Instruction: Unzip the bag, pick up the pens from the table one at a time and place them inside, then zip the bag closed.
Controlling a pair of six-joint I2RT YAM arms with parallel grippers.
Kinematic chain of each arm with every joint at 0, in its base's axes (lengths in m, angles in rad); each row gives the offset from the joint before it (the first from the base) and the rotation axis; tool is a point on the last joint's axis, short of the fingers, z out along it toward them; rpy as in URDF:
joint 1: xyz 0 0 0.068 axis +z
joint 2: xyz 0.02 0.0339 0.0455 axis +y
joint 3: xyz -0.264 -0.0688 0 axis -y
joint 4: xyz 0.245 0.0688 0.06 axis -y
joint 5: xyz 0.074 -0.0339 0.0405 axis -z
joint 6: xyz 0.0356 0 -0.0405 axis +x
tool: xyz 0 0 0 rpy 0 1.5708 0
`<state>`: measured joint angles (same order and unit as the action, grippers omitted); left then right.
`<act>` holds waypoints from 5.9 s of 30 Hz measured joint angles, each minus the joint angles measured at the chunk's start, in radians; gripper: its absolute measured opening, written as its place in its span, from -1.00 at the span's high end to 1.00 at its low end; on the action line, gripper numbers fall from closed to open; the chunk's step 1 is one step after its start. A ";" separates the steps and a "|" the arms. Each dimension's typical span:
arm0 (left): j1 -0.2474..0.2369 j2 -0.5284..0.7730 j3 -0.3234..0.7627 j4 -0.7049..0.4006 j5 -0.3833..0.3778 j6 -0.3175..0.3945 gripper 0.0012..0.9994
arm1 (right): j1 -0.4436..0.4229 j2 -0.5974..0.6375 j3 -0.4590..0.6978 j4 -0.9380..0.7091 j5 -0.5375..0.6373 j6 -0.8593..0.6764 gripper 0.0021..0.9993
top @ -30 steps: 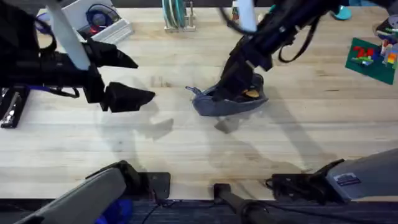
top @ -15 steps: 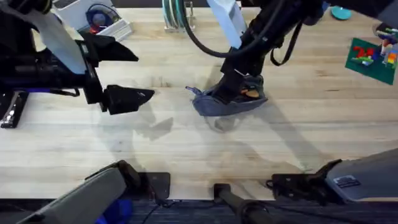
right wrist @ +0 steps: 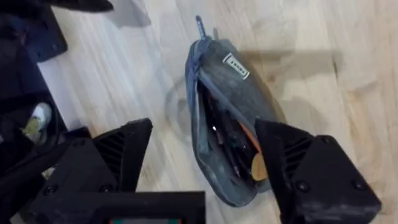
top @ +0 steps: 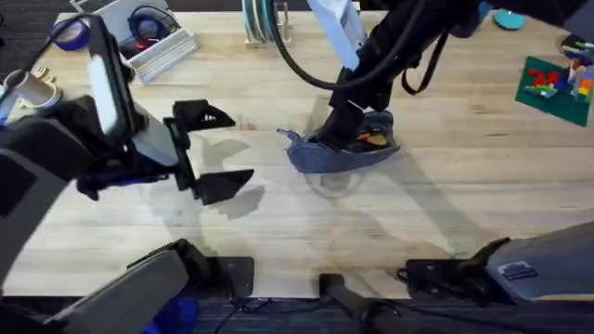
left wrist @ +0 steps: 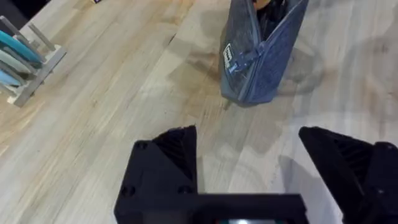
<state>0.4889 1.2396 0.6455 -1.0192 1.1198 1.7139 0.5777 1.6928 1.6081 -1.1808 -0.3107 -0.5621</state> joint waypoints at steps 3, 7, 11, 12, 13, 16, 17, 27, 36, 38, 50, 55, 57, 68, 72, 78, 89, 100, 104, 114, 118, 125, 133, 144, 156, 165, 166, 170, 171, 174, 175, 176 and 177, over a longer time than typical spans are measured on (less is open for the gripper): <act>0.000 0.000 -0.061 0.093 0.021 -0.004 -0.99 | 0.000 0.000 0.000 0.016 0.000 0.000 -1.00; 0.000 0.000 -0.110 0.187 0.043 -0.034 -0.99 | 0.000 0.000 0.000 0.025 0.000 -0.017 -0.99; 0.000 0.002 -0.115 0.222 0.067 -0.049 -0.99 | 0.005 0.000 0.000 0.034 0.000 -0.061 -1.00; 0.000 0.006 -0.115 0.232 0.073 -0.050 -0.99 | 0.009 0.000 0.000 0.037 0.000 -0.072 -1.00; 0.000 0.014 -0.115 0.241 0.081 -0.052 -0.98 | 0.013 0.000 0.000 0.038 0.000 -0.082 -1.00; -0.002 0.060 -0.115 0.274 0.105 -0.054 -0.98 | 0.032 0.000 0.000 0.047 0.000 -0.116 -1.00; -0.007 0.084 -0.115 0.290 0.114 -0.055 -0.98 | 0.040 0.000 0.000 0.050 0.000 -0.126 -1.00; -0.135 0.300 -0.115 0.444 0.148 -0.061 -0.98 | 0.082 0.000 0.000 0.078 0.000 -0.181 -0.99; -0.150 0.370 -0.115 0.514 0.156 -0.062 -0.98 | 0.100 0.000 0.000 0.093 0.000 -0.187 -0.99; -0.150 0.372 -0.115 0.519 0.160 -0.062 -0.98 | 0.129 0.000 0.000 0.112 0.000 -0.195 -0.99; -0.150 0.372 -0.115 0.519 0.164 -0.062 -0.99 | 0.157 0.061 0.000 0.157 0.000 -0.215 -1.00; -0.150 0.372 -0.115 0.519 0.164 -0.062 -0.99 | 0.157 0.068 0.000 0.181 0.001 -0.153 -1.00; -0.150 0.372 -0.115 0.519 0.164 -0.062 -0.99 | 0.157 0.068 0.000 0.197 0.000 -0.114 -1.00; -0.150 0.372 -0.115 0.519 0.164 -0.062 -0.99 | 0.170 0.101 0.000 0.215 0.064 0.061 -1.00; -0.150 0.372 -0.115 0.519 0.164 -0.062 -0.99 | 0.203 0.110 0.000 0.215 0.121 0.074 -1.00; -0.150 0.372 -0.115 0.519 0.164 -0.062 -0.99 | 0.252 0.157 0.001 0.216 0.230 0.126 -1.00; -0.150 0.372 -0.115 0.523 0.164 -0.062 -0.99 | 0.249 0.173 0.000 0.251 0.267 0.178 -1.00; -0.150 0.372 -0.115 0.523 0.164 -0.062 -0.99 | 0.249 0.173 0.000 0.252 0.270 0.189 -0.98; -0.150 0.372 -0.115 0.523 0.164 -0.062 -0.99 | 0.249 0.173 0.000 0.250 0.270 0.189 -0.94; -0.150 0.372 -0.115 0.527 0.164 -0.062 -0.99 | 0.244 0.177 -0.001 0.236 0.270 0.188 -0.90; -0.151 0.372 -0.115 0.527 0.164 -0.062 -0.99 | 0.240 0.177 -0.002 0.236 0.270 0.188 -0.90; -0.151 0.372 -0.115 0.527 0.164 -0.062 -0.99 | 0.239 0.177 -0.019 0.239 0.270 0.188 -0.90; -0.151 0.372 -0.115 0.527 0.164 -0.062 -0.99 | 0.239 0.177 -0.042 0.255 0.270 0.188 -0.91; -0.151 0.372 -0.115 0.527 0.164 -0.062 -0.99 | 0.239 0.177 -0.042 0.257 0.270 0.189 -0.92; -0.151 0.372 -0.115 0.527 0.164 -0.062 -0.99 | 0.242 0.177 -0.056 0.260 0.266 0.192 0.93; -0.151 0.372 -0.115 0.527 0.164 -0.062 -0.99 | 0.242 0.177 -0.059 0.262 0.266 0.192 0.94; -0.151 0.372 -0.115 0.527 0.164 -0.062 -0.99 | 0.242 0.177 -0.059 0.262 0.266 0.192 0.94; -0.151 0.372 -0.115 0.527 0.164 -0.062 -0.99 | 0.242 0.177 -0.059 0.262 0.266 0.192 0.94; -0.151 0.372 -0.115 0.527 0.164 -0.062 -0.99 | 0.242 0.177 -0.059 0.262 0.266 0.192 0.94; -0.151 0.372 -0.115 0.527 0.164 -0.062 -0.99 | 0.240 0.177 -0.060 0.261 0.251 0.188 0.94; -0.151 0.372 -0.115 0.527 0.164 -0.062 -0.99 | 0.238 0.177 -0.060 0.261 0.236 0.184 0.94; -0.151 0.372 -0.115 0.527 0.164 -0.062 -0.99 | 0.234 0.177 -0.060 0.261 0.220 0.179 0.94; -0.151 0.372 -0.115 0.527 0.164 -0.062 -0.99 | 0.228 0.177 -0.061 0.261 0.200 0.171 0.93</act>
<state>0.3378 1.6112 0.5301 -0.4923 1.2839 1.6524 0.8060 1.8694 1.5475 -0.9198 -0.1106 -0.3913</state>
